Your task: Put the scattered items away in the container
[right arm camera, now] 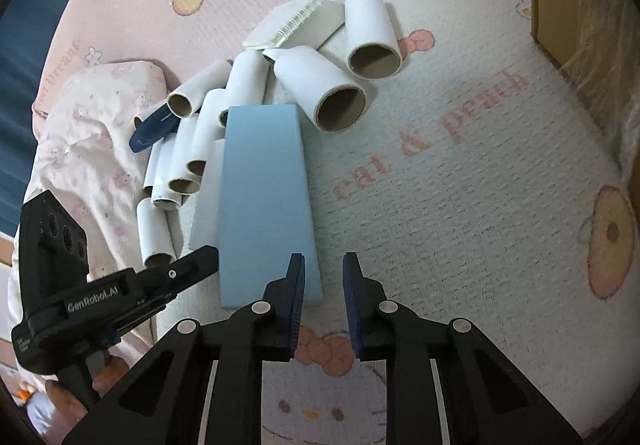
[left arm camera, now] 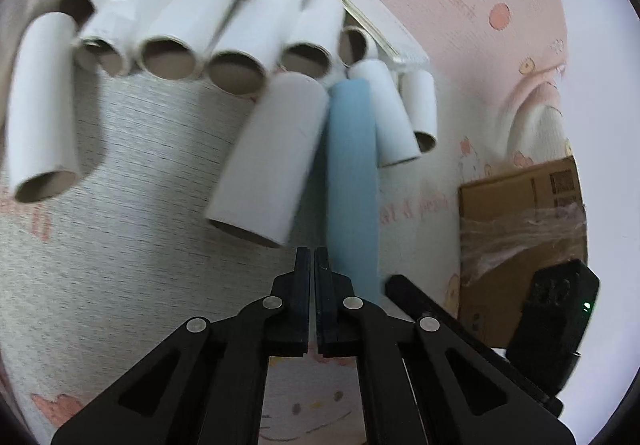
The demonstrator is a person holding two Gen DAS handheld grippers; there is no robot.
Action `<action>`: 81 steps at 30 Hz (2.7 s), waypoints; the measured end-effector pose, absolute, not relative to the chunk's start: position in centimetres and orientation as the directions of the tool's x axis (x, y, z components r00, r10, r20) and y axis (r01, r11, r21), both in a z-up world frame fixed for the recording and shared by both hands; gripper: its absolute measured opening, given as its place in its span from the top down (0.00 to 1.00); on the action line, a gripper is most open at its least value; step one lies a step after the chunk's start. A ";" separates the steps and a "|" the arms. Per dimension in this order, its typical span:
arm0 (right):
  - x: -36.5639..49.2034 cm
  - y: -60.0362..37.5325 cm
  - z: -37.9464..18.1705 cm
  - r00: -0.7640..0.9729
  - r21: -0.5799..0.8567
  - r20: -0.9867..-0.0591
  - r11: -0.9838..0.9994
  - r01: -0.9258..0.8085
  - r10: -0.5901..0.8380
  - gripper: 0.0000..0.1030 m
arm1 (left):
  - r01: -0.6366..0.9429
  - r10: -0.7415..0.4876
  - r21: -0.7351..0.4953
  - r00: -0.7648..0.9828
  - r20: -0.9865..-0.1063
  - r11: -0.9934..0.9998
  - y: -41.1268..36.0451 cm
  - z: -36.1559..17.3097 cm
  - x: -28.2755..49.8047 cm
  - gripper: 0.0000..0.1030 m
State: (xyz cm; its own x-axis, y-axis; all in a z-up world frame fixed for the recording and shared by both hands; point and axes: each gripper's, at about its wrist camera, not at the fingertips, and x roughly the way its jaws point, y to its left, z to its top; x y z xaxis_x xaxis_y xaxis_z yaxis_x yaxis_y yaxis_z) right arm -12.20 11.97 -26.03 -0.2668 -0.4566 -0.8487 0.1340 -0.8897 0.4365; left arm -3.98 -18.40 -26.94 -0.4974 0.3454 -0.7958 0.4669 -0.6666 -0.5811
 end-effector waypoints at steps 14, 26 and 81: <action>-12.9 17.9 -23.3 -0.404 0.390 -0.844 -0.921 -0.008 -0.354 0.84 | 0.309 0.500 -0.690 -0.509 -0.701 -0.654 -12.5 -25.5 -9.4 1.00; -13.3 16.4 -20.4 -0.422 0.345 -0.844 -0.937 0.045 -0.331 0.80 | 0.298 0.320 -0.538 -0.548 -0.773 -0.789 -13.4 -22.1 -8.4 0.67; -26.2 -6.4 -26.8 -0.333 0.850 -0.526 -0.484 -0.207 -0.782 0.44 | 0.599 0.126 -0.704 -0.721 -0.682 -0.381 -37.8 -24.1 -7.2 0.60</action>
